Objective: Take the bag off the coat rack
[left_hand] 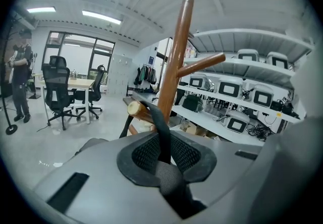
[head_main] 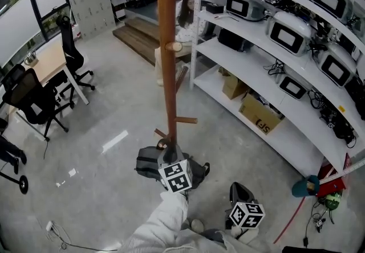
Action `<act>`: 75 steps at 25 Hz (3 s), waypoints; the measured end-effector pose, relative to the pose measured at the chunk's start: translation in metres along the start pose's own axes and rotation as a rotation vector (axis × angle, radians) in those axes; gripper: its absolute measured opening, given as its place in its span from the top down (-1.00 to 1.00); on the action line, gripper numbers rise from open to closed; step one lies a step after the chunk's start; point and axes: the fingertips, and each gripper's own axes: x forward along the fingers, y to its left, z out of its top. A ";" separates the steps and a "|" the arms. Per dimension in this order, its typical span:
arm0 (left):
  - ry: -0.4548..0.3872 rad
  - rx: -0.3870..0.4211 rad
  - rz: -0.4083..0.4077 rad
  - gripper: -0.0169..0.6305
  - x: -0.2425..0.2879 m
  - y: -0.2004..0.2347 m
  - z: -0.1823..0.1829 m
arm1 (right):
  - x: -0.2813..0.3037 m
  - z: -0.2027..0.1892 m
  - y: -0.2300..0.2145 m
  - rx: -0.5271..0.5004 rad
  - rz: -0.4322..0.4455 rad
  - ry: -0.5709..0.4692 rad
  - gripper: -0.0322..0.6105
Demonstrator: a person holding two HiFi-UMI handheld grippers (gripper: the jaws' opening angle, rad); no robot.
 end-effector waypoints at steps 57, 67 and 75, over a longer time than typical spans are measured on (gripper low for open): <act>-0.014 -0.021 -0.188 0.80 -0.291 -0.006 -0.051 | -0.094 -0.070 0.138 -0.068 0.331 -0.019 0.86; 0.000 -0.039 -0.213 0.80 -0.309 -0.001 -0.058 | -0.117 -0.066 0.149 -0.110 0.323 -0.061 0.87; -0.020 -0.014 -0.237 0.79 -0.333 -0.001 -0.063 | -0.144 -0.073 0.168 -0.148 0.322 -0.098 0.86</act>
